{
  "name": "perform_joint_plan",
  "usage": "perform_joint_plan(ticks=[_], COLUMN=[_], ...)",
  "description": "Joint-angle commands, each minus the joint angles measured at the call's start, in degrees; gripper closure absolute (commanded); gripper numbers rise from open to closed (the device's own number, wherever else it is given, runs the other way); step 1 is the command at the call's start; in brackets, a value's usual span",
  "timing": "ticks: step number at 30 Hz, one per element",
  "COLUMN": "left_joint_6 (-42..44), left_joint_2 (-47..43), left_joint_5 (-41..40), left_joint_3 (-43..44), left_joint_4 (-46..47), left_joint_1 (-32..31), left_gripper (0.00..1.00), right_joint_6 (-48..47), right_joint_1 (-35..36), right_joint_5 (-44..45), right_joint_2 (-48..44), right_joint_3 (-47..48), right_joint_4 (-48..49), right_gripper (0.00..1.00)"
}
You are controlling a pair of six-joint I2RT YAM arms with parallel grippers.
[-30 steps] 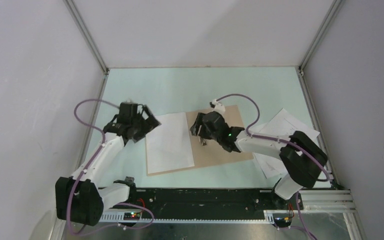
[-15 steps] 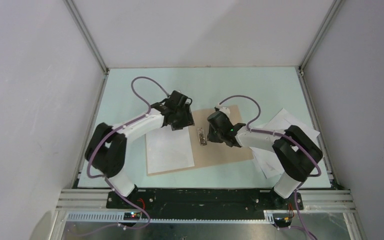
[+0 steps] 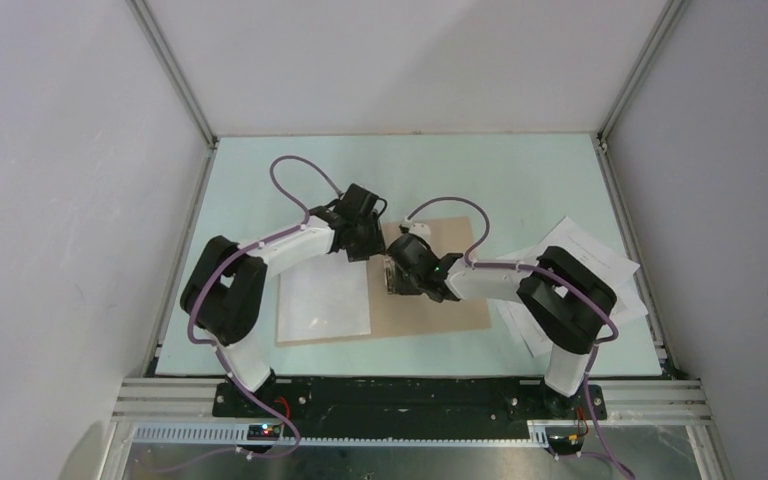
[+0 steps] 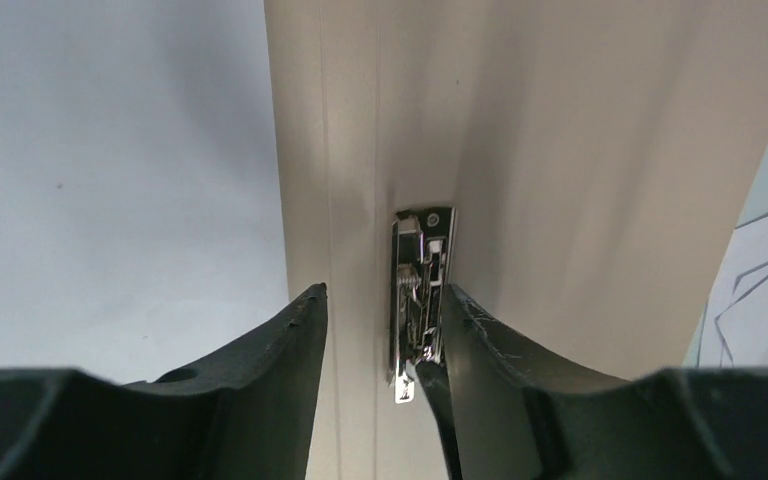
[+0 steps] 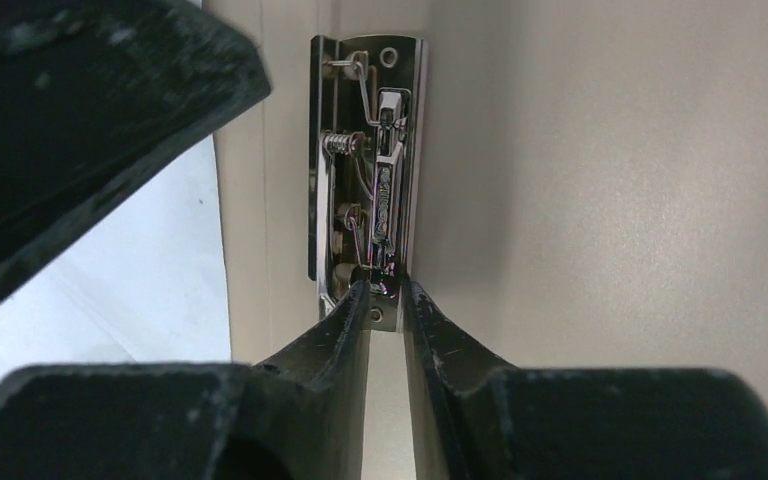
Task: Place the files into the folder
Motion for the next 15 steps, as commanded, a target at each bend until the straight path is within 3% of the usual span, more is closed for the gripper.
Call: perform_joint_plan(ticks=[1,15], left_joint_6=[1.8,1.2], left_joint_2=[-0.4,3.7], left_joint_5=[-0.9,-5.5], left_joint_3=[-1.1,-2.1], left_joint_4=[1.2,1.2], left_joint_1=[0.7,-1.1], left_gripper=[0.5,0.57], right_joint_6=[0.2,-2.2], right_joint_1=[4.8,3.5], right_joint_5=[0.1,-3.0], right_joint_2=[2.8,-0.6], right_joint_3=[-0.4,-9.0], right_joint_4=[-1.8,8.6], right_gripper=[0.78,0.81])
